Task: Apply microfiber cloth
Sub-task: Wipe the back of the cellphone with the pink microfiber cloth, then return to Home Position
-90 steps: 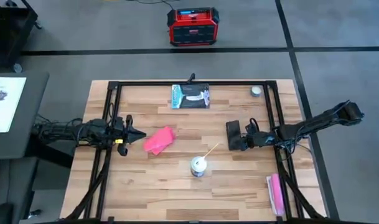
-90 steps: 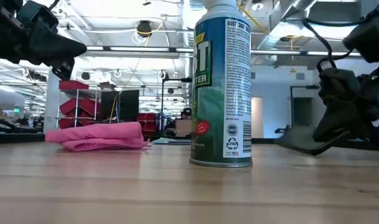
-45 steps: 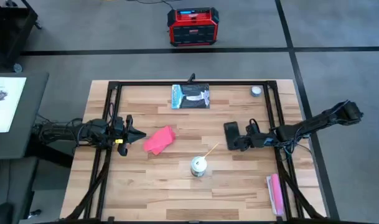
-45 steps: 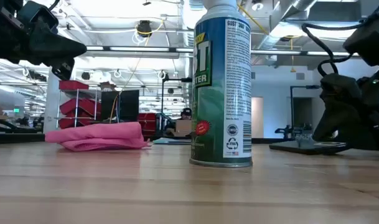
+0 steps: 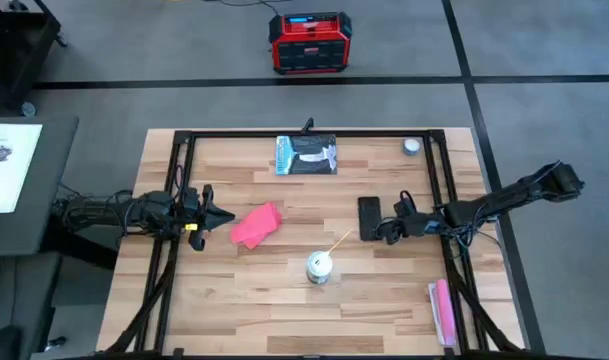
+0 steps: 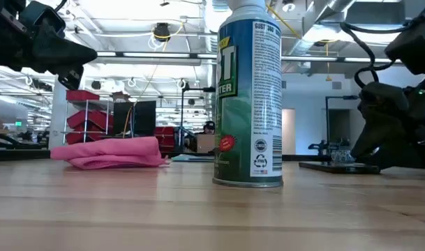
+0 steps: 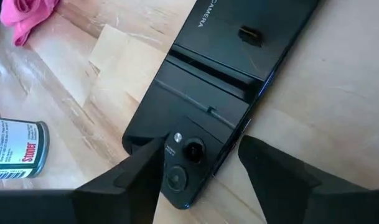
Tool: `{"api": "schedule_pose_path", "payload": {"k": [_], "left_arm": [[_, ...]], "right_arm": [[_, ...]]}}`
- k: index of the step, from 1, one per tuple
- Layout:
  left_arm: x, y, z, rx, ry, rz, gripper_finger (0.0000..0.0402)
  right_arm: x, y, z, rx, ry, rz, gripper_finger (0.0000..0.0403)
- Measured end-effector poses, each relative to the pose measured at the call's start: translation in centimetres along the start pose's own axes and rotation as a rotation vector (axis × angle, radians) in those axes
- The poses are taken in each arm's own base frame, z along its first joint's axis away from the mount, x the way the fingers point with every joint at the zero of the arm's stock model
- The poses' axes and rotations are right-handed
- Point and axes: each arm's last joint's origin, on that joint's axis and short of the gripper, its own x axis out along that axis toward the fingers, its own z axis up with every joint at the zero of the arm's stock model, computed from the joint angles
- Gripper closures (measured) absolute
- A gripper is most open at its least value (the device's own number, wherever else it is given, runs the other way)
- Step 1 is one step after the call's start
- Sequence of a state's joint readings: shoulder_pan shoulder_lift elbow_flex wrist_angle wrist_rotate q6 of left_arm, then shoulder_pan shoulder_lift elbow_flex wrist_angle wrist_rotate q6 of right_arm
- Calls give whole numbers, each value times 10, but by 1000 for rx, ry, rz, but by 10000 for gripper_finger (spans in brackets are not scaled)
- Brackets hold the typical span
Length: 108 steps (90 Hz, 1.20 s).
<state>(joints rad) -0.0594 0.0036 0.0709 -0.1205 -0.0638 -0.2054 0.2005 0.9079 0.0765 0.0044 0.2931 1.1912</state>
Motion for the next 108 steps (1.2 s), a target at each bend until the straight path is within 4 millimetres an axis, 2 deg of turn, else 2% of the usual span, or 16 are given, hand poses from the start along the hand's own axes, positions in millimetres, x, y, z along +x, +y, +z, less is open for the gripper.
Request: {"api": "schedule_pose_path", "payload": {"k": [18, 27, 33, 46, 50, 59, 71, 85, 108], "left_arm": [[-4, -2, 10, 12, -10, -1, 399], [-4, -2, 11, 16, -8, -6, 399], [-4, -2, 12, 16, -9, -13, 399], [-4, -2, 10, 17, 4, -11, 399], [-4, -2, 10, 18, 6, -11, 399], [-4, -2, 10, 20, 6, -12, 399], [-4, -2, 10, 37, 5, -13, 399], [-4, -2, 10, 41, 4, -13, 399], [-4, -2, 10, 46, 12, -13, 399]], "right_arm": [[-3, 2, 0, -6, 24, 39, 199], [-5, 2, 1, -2, 34, 60, 218], [-6, 2, 1, -2, 39, 65, 250], [-12, 5, 2, -76, 85, 42, 368], [-15, 9, 4, -116, 98, 38, 388], [-25, 19, 10, -204, 99, 31, 395], [-33, 29, 18, -321, -11, 59, 402], [-39, 39, 26, -400, -141, 167, 403], [-48, 44, 28, -555, -272, 336, 403]]}}
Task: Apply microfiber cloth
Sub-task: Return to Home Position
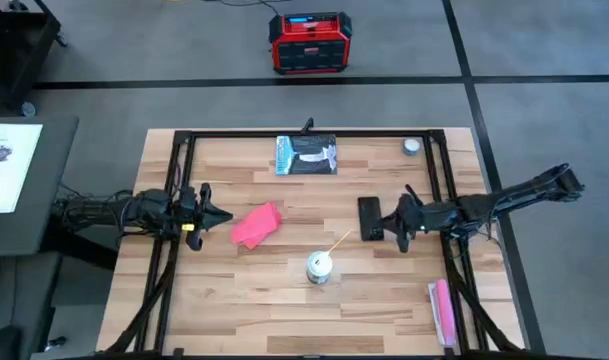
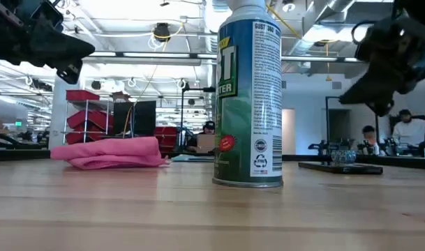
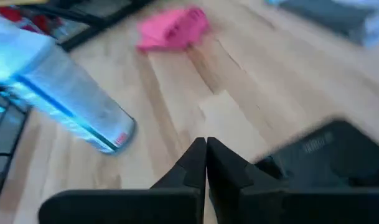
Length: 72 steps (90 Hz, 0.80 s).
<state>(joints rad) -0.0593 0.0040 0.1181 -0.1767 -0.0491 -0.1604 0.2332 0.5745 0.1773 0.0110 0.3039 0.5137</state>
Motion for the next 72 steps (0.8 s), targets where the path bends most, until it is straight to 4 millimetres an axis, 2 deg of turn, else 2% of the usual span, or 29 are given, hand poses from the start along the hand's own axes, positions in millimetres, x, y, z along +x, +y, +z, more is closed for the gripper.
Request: {"api": "schedule_pose_path", "payload": {"k": [22, 35, 55, 72], "left_arm": [[0, 0, 0, 20, -3, -1, 399], [0, 0, 2, 47, -15, -2, 399], [0, 0, 2, 64, -17, -2, 399], [0, 0, 1, 79, -8, -1, 399]], "right_arm": [[-4, -10, -2, -88, -204, 122, 403], [-9, -16, 7, -145, -379, 252, 403], [-11, -34, 19, -203, -421, 264, 403], [-21, -40, 27, -263, -500, 309, 403]]}}
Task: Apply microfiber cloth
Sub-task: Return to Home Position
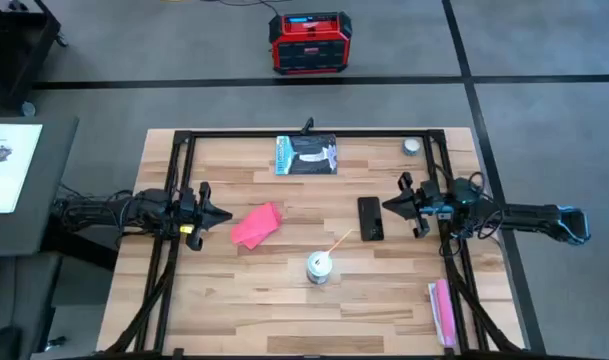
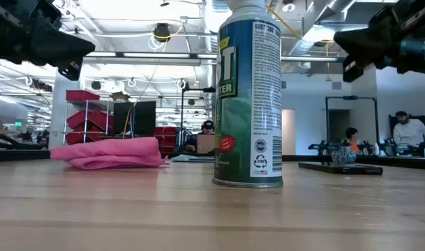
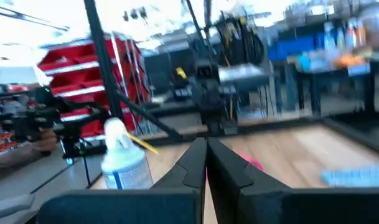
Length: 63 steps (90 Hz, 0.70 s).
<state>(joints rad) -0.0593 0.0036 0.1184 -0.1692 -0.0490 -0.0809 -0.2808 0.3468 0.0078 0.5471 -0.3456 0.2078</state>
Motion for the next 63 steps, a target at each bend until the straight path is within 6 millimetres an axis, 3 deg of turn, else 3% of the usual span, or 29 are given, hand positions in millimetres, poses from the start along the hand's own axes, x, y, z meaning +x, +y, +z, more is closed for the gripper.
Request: {"api": "schedule_pose_path", "payload": {"k": [24, 37, 63], "left_arm": [[0, 0, 0, 25, -6, 0, 399], [0, 0, 1, 16, -14, 2, 399], [0, 1, 5, 31, -56, 35, 399]], "right_arm": [[-15, 3, 7, -68, -70, -62, 403], [-22, -1, -4, -23, 12, -241, 403], [-23, -5, -12, 0, 72, -374, 403]]}}
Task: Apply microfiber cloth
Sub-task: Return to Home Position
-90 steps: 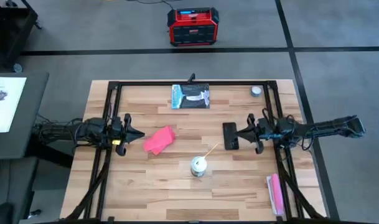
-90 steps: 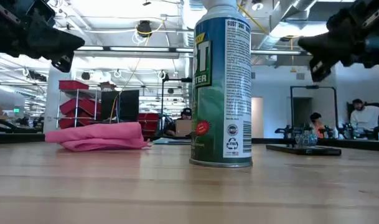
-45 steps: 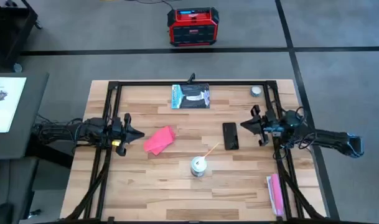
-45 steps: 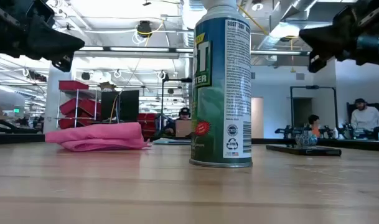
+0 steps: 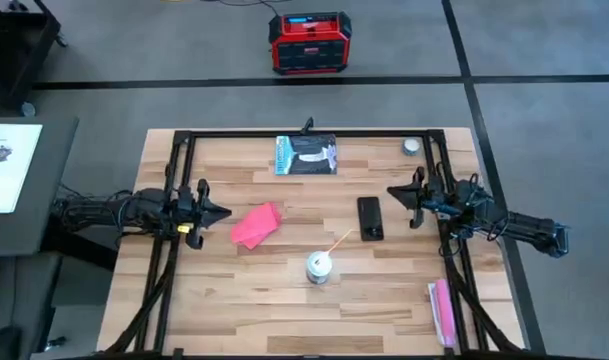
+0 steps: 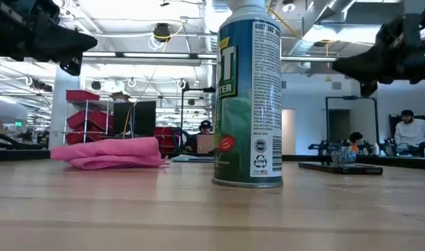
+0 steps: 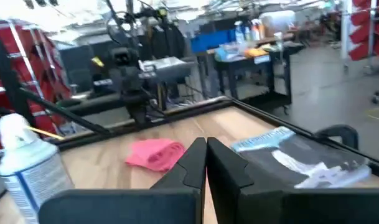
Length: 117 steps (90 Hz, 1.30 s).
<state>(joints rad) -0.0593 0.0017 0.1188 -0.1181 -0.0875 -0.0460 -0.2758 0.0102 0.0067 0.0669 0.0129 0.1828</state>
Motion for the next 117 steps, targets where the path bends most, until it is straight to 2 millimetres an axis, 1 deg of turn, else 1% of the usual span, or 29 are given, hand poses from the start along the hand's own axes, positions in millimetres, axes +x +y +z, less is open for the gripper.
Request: {"api": "schedule_pose_path", "payload": {"k": [6, 12, 25, 38, 46, 62, 84, 117], "left_arm": [[0, 1, 0, -7, -3, 37, 399], [0, 2, 0, -22, -7, 55, 399], [0, 2, -2, -12, 9, 59, 399], [3, 2, -11, -7, 39, 61, 399], [3, 2, -10, -25, 18, 60, 399], [3, 2, -12, -21, 42, 61, 399], [2, 2, -19, -11, 125, 63, 399], [2, 2, -20, -10, 131, 64, 399]], "right_arm": [[0, -3, -3, 20, 26, -70, 403], [1, -3, -4, 31, 32, -90, 403], [2, -3, -6, 5, 58, -87, 403], [3, -4, -7, -5, 72, -106, 403], [3, -5, -8, 0, 75, -112, 403], [3, -5, -8, 2, 83, -115, 403], [3, -5, -8, 4, 75, -116, 403], [3, -5, -8, 4, 74, -117, 403]]}}
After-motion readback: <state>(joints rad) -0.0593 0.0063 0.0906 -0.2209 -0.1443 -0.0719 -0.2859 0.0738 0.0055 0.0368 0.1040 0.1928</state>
